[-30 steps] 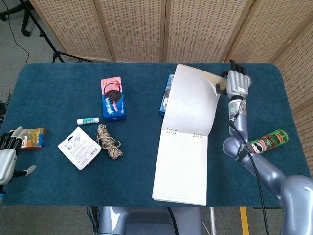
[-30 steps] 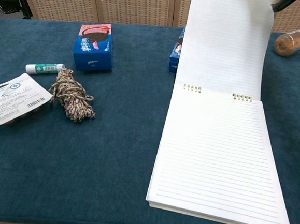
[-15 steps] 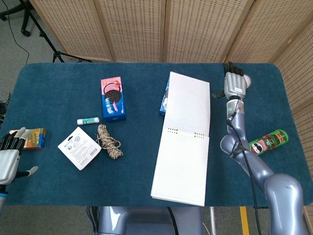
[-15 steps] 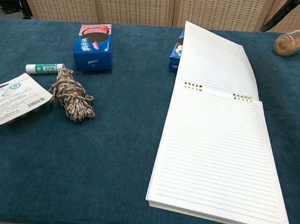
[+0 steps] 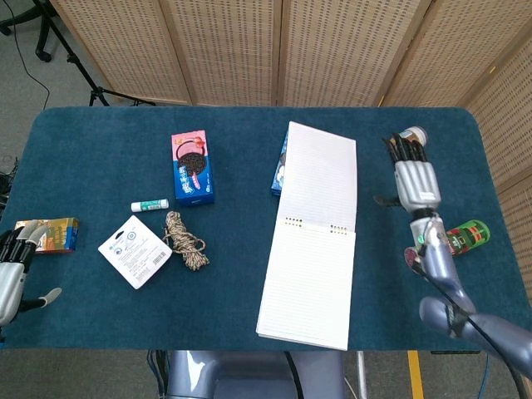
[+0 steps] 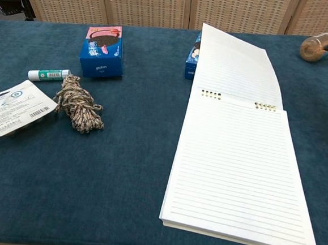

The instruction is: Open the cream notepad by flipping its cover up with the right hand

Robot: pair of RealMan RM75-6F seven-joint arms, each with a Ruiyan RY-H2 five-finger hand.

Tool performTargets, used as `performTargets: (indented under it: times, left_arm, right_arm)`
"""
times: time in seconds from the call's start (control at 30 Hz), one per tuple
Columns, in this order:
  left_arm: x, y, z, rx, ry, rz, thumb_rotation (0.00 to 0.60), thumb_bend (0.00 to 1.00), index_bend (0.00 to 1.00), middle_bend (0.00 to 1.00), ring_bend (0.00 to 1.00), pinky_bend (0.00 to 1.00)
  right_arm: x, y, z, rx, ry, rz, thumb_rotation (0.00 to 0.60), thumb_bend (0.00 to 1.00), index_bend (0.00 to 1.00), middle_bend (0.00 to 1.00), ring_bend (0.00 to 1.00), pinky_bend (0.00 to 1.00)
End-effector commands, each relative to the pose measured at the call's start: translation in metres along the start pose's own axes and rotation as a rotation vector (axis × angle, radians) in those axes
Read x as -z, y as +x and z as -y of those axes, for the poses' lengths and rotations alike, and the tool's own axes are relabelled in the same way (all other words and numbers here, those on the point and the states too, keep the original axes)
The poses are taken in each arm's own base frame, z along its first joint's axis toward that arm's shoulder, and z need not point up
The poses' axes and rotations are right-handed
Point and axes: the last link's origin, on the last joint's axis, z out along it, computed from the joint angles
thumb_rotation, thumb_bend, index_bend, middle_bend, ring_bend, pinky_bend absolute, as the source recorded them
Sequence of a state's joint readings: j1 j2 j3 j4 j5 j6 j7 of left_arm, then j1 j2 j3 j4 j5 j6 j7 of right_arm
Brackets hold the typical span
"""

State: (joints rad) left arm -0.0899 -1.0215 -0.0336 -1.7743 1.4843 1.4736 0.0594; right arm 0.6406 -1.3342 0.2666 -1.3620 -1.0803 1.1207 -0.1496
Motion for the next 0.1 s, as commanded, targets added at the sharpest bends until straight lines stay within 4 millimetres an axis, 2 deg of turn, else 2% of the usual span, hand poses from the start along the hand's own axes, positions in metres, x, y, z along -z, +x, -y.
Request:
performTargets:
  times: [0.03, 0.1]
  left_arm:
    - [0.002, 0.001, 0.000, 0.005, 0.001, -0.003, 0.600, 0.00, 0.00, 0.00, 0.00, 0.00]
    - [0.004, 0.002, 0.000, 0.008, -0.001, -0.006, 0.600, 0.00, 0.00, 0.00, 0.00, 0.00]
  right_arm:
    - [0.082, 0.005, -0.035, 0.054, 0.032, -0.008, 0.600, 0.00, 0.00, 0.00, 0.00, 0.00]
    - [0.105, 0.003, -0.041, 0.059, 0.038, -0.006, 0.600, 0.00, 0.00, 0.00, 0.00, 0.00]
